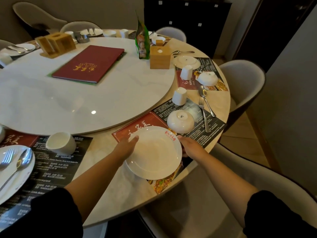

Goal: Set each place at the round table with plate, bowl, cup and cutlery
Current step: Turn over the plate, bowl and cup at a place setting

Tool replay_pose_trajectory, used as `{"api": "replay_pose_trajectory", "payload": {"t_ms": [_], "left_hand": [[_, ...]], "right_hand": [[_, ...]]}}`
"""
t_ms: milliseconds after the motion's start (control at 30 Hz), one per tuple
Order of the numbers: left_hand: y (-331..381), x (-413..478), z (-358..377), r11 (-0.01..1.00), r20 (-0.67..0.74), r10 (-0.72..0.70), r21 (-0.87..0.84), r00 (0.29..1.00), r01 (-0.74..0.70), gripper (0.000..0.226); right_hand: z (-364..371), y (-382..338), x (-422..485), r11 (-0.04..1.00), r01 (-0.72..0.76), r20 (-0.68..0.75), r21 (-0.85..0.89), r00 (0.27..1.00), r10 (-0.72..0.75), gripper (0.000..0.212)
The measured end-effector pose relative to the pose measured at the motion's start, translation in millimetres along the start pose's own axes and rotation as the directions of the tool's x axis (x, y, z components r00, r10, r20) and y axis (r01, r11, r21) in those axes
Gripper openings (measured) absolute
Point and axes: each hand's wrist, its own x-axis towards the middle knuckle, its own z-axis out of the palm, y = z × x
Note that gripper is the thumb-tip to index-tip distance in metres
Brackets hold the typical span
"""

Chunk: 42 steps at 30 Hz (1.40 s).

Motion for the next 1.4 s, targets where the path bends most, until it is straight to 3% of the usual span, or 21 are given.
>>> {"api": "replay_pose_trajectory", "payload": {"t_ms": [67,167,267,333,400,467,533,600,700,867,967,1067,1167,1300,1400], "left_hand": [[5,10,3,0.999,-0.014,-0.042,-0.007,0.999,0.042,0.063],[15,27,5,0.992,0.040,-0.077,-0.100,0.996,0.080,0.055],[23,42,1,0.978,0.096,-0.106,-0.169,0.990,0.122,0.044],[26,49,-1,0.986,0.105,-0.130,-0.095,0.986,0.140,0.044],[32,60,0,0.994,0.030,0.043,0.095,0.999,-0.046,0.051],[45,70,4,0.946,-0.005,0.295,0.146,0.955,-0.291,0.048],[63,83,13,0.905,0.039,0.421,0.041,0.906,-0.422,0.034],[81,91,26,0.900,0.162,0.435,-0.106,0.886,-0.422,0.029],[96,105,47,0.904,0.319,0.423,-0.093,0.848,-0.416,0.043],[114,116,66,0.929,0.481,0.367,-0.147,0.796,-0.340,0.040],[123,118,65,0.919,0.463,0.394,-0.209,0.794,-0.334,0.038],[126,124,67,0.899,0.450,0.430,-0.290,0.783,-0.327,0.060],[124,128,70,0.876,0.424,0.482,-0.251,0.767,-0.412,0.048],[122,124,70,0.853,0.373,0.507,-0.087,0.777,-0.515,0.035],[121,127,70,0.833,0.371,0.485,0.082,0.792,-0.548,0.039]], "right_hand": [[-14,0,11,0.998,0.055,-0.068,-0.025,0.996,-0.056,0.030],[-40,-9,31,0.959,0.167,-0.288,-0.229,0.929,-0.231,0.033],[-56,-20,52,0.914,0.208,-0.269,-0.349,0.912,-0.311,0.047],[-58,-23,66,0.874,0.199,-0.201,-0.442,0.928,-0.313,0.058],[-56,-23,77,0.823,0.209,-0.151,-0.528,0.931,-0.333,0.069],[-52,-19,86,0.789,0.219,-0.103,-0.574,0.936,-0.336,0.080],[-50,-13,95,0.784,0.212,-0.083,-0.583,0.945,-0.318,0.089],[-50,-9,101,0.788,0.216,-0.070,-0.576,0.948,-0.311,0.099],[-53,-3,105,0.810,0.248,-0.006,-0.531,0.955,-0.297,0.113],[-58,-3,111,0.856,0.301,-0.014,-0.419,0.941,-0.338,0.110],[-63,-20,107,0.946,0.263,-0.097,-0.188,0.954,-0.284,0.094],[-60,-41,104,0.975,0.196,-0.264,0.106,0.951,-0.162,0.059],[-51,-52,108,0.952,0.081,-0.391,0.295,0.919,0.043,0.040],[-49,-56,109,0.936,0.078,-0.449,0.343,0.889,0.090,0.030],[-48,-57,114,0.964,0.009,-0.464,0.267,0.878,0.120,0.043]]}}
